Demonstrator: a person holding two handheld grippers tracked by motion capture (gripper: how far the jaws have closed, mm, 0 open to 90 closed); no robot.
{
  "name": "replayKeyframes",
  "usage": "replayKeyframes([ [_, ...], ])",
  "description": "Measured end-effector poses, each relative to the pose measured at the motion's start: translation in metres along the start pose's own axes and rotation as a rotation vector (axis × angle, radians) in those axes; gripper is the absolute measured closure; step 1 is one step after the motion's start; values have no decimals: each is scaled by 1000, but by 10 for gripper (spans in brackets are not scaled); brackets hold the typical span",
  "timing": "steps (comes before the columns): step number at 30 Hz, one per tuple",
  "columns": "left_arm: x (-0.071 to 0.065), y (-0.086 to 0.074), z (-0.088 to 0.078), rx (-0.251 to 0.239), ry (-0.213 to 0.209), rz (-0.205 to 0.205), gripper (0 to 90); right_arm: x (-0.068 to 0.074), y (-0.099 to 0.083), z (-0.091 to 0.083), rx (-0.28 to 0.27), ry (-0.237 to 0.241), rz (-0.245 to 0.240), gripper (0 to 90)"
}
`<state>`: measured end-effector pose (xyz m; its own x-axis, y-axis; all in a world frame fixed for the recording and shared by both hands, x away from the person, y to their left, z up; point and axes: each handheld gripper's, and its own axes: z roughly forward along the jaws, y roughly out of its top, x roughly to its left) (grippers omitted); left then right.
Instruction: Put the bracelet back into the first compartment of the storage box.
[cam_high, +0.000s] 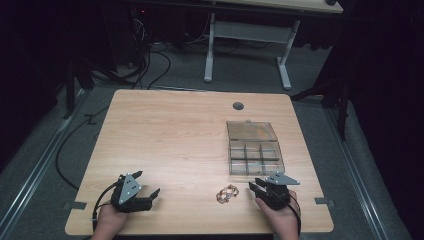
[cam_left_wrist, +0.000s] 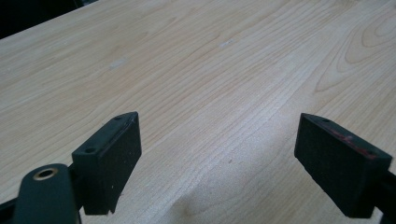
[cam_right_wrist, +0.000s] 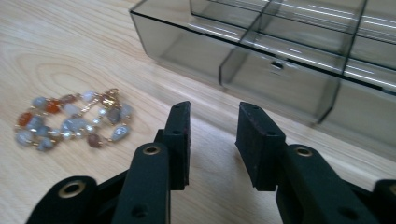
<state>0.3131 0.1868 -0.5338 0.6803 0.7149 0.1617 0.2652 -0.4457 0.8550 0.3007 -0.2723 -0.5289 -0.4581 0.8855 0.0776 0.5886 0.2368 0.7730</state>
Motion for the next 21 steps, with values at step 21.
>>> replayKeyframes([
  [21, 0, 0, 0, 2, 0, 2, 154, 91, 27, 40, 64, 222, -198, 900],
])
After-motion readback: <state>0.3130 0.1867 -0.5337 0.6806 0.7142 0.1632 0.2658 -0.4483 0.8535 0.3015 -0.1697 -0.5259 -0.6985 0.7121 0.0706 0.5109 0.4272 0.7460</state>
